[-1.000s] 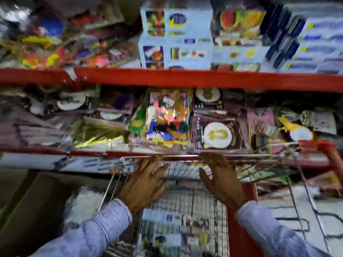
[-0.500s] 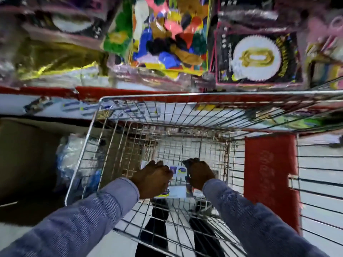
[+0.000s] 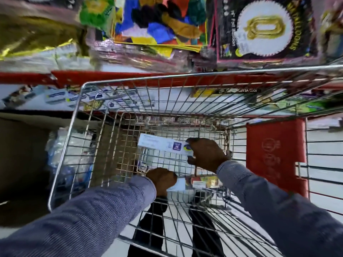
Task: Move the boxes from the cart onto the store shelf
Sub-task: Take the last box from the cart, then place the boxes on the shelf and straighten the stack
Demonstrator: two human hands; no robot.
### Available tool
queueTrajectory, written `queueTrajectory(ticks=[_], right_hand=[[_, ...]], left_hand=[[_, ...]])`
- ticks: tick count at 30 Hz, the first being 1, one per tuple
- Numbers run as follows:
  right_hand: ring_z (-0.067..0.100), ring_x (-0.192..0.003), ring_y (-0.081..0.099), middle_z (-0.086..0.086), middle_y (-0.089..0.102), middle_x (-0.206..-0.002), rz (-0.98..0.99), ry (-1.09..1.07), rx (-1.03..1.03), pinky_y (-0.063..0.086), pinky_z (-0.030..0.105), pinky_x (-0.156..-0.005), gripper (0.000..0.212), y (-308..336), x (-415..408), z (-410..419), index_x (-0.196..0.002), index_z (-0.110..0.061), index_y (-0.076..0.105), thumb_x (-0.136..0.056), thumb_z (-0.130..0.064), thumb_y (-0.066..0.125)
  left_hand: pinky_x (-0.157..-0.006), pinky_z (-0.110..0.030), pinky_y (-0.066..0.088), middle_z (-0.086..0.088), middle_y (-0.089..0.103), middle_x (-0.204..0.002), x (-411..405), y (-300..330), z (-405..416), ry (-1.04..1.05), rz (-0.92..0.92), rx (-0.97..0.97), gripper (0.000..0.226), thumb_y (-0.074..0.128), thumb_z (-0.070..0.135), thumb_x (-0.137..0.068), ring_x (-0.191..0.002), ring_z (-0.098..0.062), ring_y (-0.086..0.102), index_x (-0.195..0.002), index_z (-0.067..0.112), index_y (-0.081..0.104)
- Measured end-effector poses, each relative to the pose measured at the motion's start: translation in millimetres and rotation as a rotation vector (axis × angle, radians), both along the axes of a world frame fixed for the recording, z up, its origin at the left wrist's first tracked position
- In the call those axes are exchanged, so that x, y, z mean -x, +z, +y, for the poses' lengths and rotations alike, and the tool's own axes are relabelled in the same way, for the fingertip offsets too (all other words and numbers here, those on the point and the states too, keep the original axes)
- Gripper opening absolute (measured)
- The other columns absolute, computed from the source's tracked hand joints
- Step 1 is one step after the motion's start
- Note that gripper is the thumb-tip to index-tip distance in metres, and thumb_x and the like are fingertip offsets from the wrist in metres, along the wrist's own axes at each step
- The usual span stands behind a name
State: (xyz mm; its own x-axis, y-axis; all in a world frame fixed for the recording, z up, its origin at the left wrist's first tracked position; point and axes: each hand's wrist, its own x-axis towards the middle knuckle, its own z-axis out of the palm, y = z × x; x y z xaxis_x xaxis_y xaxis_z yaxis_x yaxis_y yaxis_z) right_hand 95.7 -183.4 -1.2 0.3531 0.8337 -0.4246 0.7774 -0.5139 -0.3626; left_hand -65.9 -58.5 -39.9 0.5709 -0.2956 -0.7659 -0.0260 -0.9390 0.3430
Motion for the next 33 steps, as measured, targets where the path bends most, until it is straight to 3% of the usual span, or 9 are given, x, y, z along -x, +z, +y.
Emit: queueTrajectory(ticks=[4, 8, 16, 18, 21, 24, 26, 30, 33], right_hand=[[0.036, -0.094, 0.066, 0.014, 0.070, -0.108, -0.103, 0.031, -0.109, 0.053, 0.040, -0.076, 0.060, 44, -13, 4, -0.123, -0.012, 0.055, -0.074, -0.044, 0.068], [0.029, -0.087, 0.066, 0.005, 0.072, -0.101, -0.166, 0.038, -0.214, 0.051, 0.035, -0.072, 0.058, 117, -31, 13, -0.121, -0.020, 0.055, -0.073, -0.050, 0.065], [0.025, -0.073, 0.069, 0.000, 0.076, -0.086, -0.351, 0.070, -0.497, 0.040, 0.025, -0.057, 0.058, 311, -68, 42, -0.119, -0.026, 0.059, -0.068, -0.052, 0.072], [0.023, -0.076, 0.069, -0.002, 0.076, -0.086, -0.391, 0.099, -0.522, 0.039, 0.026, -0.057, 0.051, 363, -76, 52, -0.112, -0.028, 0.062, -0.069, -0.055, 0.071], [0.026, -0.082, 0.068, -0.001, 0.076, -0.094, -0.451, 0.112, -0.576, 0.050, 0.031, -0.063, 0.053, 431, -86, 63, -0.111, -0.029, 0.062, -0.067, -0.057, 0.068], [0.026, -0.083, 0.067, 0.000, 0.075, -0.099, -0.497, 0.120, -0.628, 0.049, 0.032, -0.064, 0.058, 491, -94, 68, -0.113, -0.029, 0.060, -0.066, -0.064, 0.061], [0.024, -0.080, 0.066, 0.000, 0.074, -0.095, -0.490, 0.129, -0.654, 0.051, 0.033, -0.065, 0.056, 525, -97, 71, -0.109, -0.026, 0.062, -0.066, -0.062, 0.059], [0.027, -0.090, 0.064, 0.004, 0.072, -0.103, -0.593, 0.131, -0.635, 0.045, 0.033, -0.067, 0.046, 584, -104, 75, -0.113, -0.020, 0.063, -0.078, -0.048, 0.068], [0.030, -0.098, 0.062, 0.009, 0.068, -0.112, -0.572, 0.088, -0.604, 0.051, 0.039, -0.080, 0.045, 604, -122, 81, -0.118, -0.015, 0.060, -0.083, -0.043, 0.067]], left_hand=[[-0.077, -0.040, 0.050, -0.022, 0.062, -0.115, -8, 3, -5, 0.053, -0.013, 0.015, 0.053, 0.073, 0.019, -0.083, -0.100, -0.038, 0.062, -0.127, -0.001, 0.052], [-0.086, -0.039, 0.046, -0.021, 0.061, -0.120, -23, 41, 14, 0.184, -0.214, 0.030, 0.058, 0.073, 0.029, -0.084, -0.107, -0.039, 0.059, -0.132, 0.003, 0.051], [-0.063, -0.028, 0.057, -0.004, 0.076, -0.099, -53, 236, 60, 0.270, -0.735, -0.089, 0.057, 0.071, 0.048, -0.063, -0.081, -0.025, 0.072, -0.113, 0.021, 0.069], [-0.063, -0.025, 0.057, -0.001, 0.076, -0.103, -55, 294, 69, 0.299, -0.882, -0.078, 0.056, 0.069, 0.052, -0.063, -0.087, -0.021, 0.071, -0.111, 0.023, 0.071], [-0.077, -0.021, 0.054, 0.010, 0.071, -0.119, -59, 369, 80, 0.331, -1.026, -0.134, 0.065, 0.065, 0.060, -0.065, -0.104, -0.010, 0.066, -0.124, 0.034, 0.062], [-0.061, -0.023, 0.054, 0.008, 0.076, -0.098, -65, 438, 88, 0.362, -1.108, -0.183, 0.065, 0.057, 0.070, -0.062, -0.085, -0.014, 0.071, -0.115, 0.035, 0.066], [-0.065, -0.026, 0.052, 0.008, 0.075, -0.100, -72, 478, 91, 0.341, -1.157, -0.211, 0.066, 0.054, 0.072, -0.061, -0.090, -0.015, 0.069, -0.117, 0.037, 0.064], [-0.055, -0.019, 0.044, 0.012, 0.075, -0.089, -85, 538, 104, 0.350, -1.311, -0.223, 0.071, 0.074, 0.058, -0.053, -0.081, -0.012, 0.068, -0.117, 0.048, 0.045], [-0.075, -0.027, 0.054, 0.013, 0.076, -0.100, -101, 562, 114, 0.407, -1.286, -0.180, 0.072, 0.069, 0.059, -0.052, -0.093, -0.009, 0.068, -0.121, 0.051, 0.051]])
